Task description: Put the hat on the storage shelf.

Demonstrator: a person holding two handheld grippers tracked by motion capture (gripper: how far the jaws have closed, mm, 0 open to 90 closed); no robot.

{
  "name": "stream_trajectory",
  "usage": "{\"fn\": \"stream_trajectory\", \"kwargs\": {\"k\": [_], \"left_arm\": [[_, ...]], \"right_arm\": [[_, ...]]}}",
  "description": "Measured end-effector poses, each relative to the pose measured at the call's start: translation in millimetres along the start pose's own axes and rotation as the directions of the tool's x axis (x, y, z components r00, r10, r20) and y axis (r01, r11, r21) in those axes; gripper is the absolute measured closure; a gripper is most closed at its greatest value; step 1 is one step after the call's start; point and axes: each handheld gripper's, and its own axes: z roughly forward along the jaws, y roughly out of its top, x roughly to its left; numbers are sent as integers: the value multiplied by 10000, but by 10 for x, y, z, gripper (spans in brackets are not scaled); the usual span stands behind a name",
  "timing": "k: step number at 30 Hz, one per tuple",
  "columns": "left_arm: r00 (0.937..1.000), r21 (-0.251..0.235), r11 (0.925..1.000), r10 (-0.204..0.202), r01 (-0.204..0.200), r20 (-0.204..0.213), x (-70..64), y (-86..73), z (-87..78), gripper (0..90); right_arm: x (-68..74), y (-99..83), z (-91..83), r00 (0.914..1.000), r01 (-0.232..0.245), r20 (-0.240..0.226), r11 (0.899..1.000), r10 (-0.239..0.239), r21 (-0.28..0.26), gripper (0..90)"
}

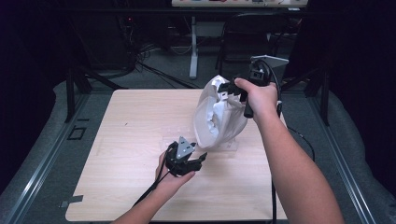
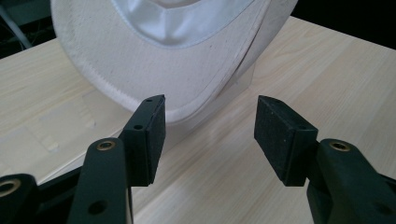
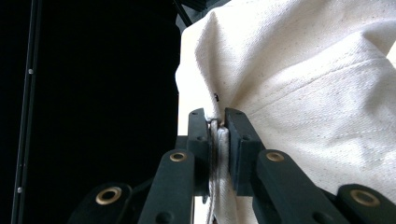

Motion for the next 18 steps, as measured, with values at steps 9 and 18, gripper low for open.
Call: {"fn": "stream_trajectory", "kwargs": {"k": [9, 18], "left_arm": [[9990, 97, 9991, 403, -402, -172, -158, 204, 185, 518], [9942, 390, 9958, 848, -824, -657, -183, 241, 231, 701]], "right_arm": [[7, -6, -1, 10000, 72, 9, 10000, -72, 22, 812], [-9, -7, -18, 9999, 116, 39, 9999, -116, 23, 812]]}}
